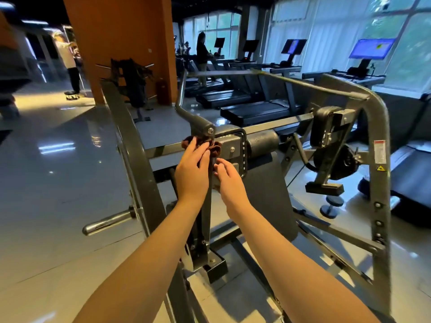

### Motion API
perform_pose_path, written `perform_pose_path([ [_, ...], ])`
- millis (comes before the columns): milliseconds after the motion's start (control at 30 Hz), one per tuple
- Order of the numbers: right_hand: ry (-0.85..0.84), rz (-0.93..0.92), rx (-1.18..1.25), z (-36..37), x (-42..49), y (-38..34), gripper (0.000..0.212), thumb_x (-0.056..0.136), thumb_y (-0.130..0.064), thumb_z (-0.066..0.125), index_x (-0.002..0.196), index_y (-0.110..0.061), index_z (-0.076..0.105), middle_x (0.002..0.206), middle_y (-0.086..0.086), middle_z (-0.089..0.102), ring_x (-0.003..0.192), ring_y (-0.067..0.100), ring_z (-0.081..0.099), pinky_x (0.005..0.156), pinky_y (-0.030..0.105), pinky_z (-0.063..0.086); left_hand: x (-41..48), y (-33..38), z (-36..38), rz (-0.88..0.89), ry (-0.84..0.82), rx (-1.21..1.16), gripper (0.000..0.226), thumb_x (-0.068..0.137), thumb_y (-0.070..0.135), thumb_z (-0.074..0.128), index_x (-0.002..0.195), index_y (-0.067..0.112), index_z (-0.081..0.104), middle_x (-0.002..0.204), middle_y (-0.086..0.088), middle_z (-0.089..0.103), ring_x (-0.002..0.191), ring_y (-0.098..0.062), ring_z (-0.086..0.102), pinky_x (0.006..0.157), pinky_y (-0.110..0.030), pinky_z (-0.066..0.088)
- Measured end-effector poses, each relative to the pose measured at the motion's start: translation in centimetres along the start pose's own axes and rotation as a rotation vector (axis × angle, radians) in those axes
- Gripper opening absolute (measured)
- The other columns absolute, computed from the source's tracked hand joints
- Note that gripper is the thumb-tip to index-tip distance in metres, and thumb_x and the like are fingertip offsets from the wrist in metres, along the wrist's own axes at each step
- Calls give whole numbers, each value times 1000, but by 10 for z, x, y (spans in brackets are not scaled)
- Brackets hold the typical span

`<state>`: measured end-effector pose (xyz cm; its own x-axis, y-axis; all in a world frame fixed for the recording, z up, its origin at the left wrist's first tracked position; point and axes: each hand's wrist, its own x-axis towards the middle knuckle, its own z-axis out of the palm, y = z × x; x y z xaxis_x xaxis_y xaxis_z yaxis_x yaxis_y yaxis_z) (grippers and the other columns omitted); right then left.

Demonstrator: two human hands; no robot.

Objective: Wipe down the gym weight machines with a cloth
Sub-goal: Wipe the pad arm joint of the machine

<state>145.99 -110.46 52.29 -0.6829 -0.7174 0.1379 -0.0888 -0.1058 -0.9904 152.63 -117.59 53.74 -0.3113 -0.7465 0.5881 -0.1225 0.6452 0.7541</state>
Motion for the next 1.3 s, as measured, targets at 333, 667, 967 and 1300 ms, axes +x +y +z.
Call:
perform_pose_path([
  [333,-42,45,65,4,0,23,31,109,-32,38,131,-32,60,121,-8,69,115,8,64,102,39,53,-31,-32,12,-127,-59,-61,31,103,22,56,131,28,65,151,4,50,133,-5,47,111,-30,43],
  [667,-58,11,21,-10,6,14,33,109,-31,39,137,-26,56,125,-7,66,114,7,62,98,30,53,-3,-8,10,27,18,-5,31,103,20,56,132,23,66,151,8,45,131,1,40,102,-3,28],
  [967,-108,63,-51,-16,-13,37,24,107,-25,44,115,-42,59,115,-17,65,114,5,60,92,26,50,-52,-42,18,-280,-111,-73,30,102,18,57,130,25,67,143,0,58,122,-12,57,99,-29,53],
  [1300,-140,63,104,-29,-50,52,34,106,-30,50,137,-43,47,130,-8,62,117,11,62,85,30,59,-98,-29,10,-344,-199,-287,25,109,30,38,131,36,49,119,20,58,116,-4,56,98,-32,50],
])
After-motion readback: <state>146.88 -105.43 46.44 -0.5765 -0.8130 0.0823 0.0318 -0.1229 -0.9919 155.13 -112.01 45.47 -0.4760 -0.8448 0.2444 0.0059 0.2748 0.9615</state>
